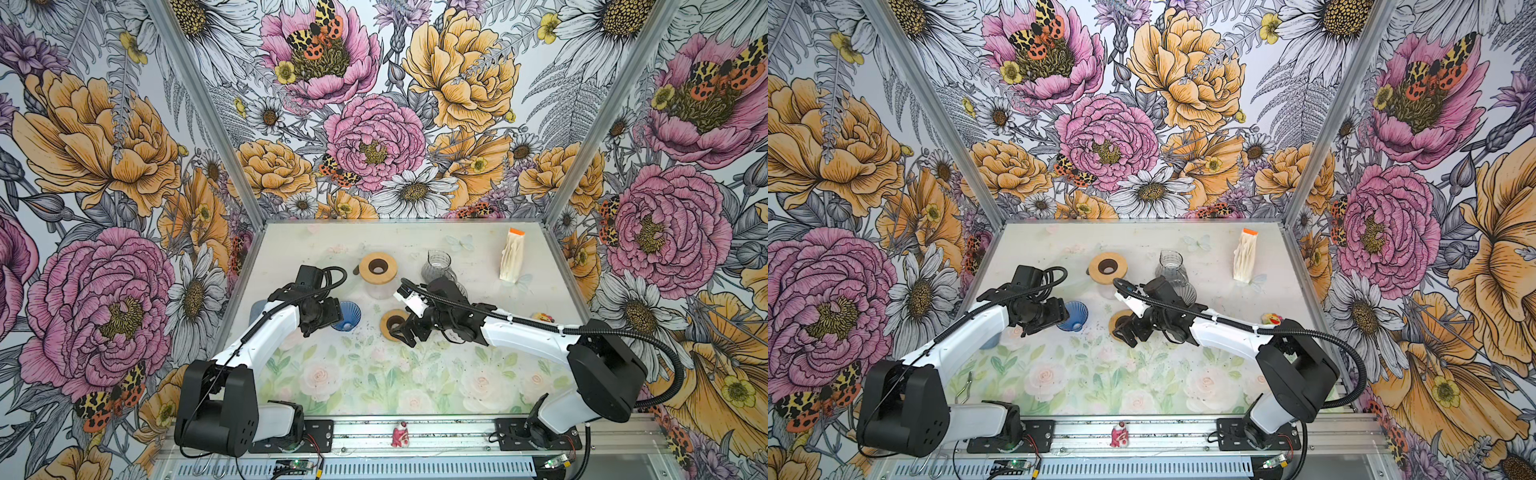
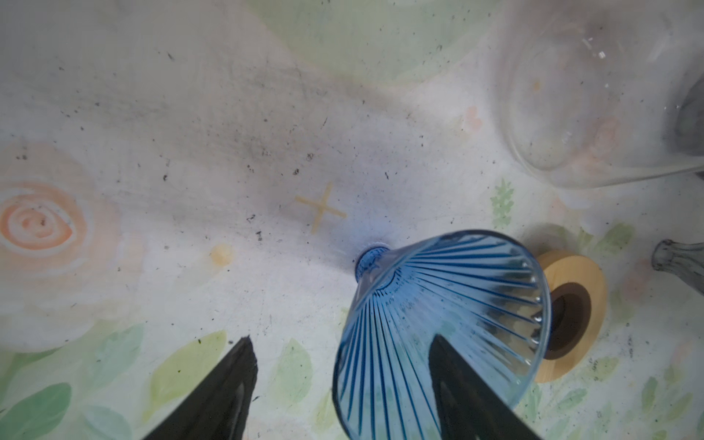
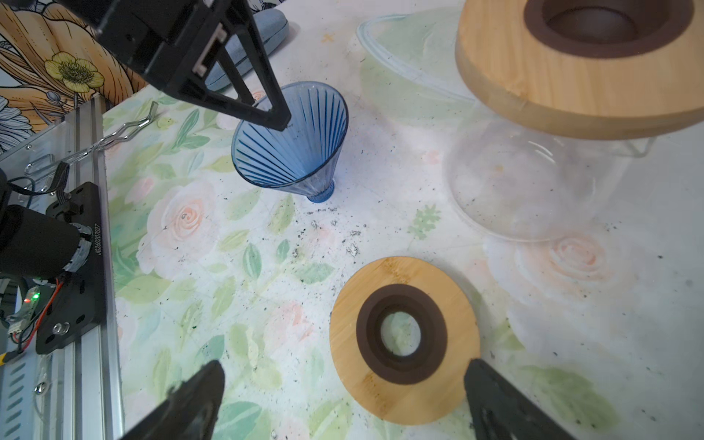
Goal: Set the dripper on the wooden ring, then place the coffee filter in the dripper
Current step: 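Grasp the blue ribbed dripper with the left gripper while the right gripper withdraws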
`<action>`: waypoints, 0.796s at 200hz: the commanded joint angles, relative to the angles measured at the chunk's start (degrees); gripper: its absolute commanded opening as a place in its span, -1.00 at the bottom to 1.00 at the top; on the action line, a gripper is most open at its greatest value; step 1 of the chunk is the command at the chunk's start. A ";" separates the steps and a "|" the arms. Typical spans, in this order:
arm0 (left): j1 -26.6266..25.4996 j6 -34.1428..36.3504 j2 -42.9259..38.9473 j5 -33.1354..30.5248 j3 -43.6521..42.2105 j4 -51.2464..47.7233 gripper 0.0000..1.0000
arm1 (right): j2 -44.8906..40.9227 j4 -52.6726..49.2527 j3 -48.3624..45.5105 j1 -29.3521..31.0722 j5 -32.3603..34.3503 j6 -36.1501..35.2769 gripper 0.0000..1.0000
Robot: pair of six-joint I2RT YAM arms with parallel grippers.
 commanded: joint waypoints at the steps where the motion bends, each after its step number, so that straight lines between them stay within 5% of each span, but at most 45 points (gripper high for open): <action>1: 0.40 -0.49 1.52 1.50 -0.15 3.40 0.36 | -2.31 6.41 -0.31 0.33 2.36 -1.15 0.99; 159: 0.21 2.02 8.90 4.56 1.76 6.15 -0.21 | -2.14 3.71 3.37 0.33 6.84 -0.36 0.99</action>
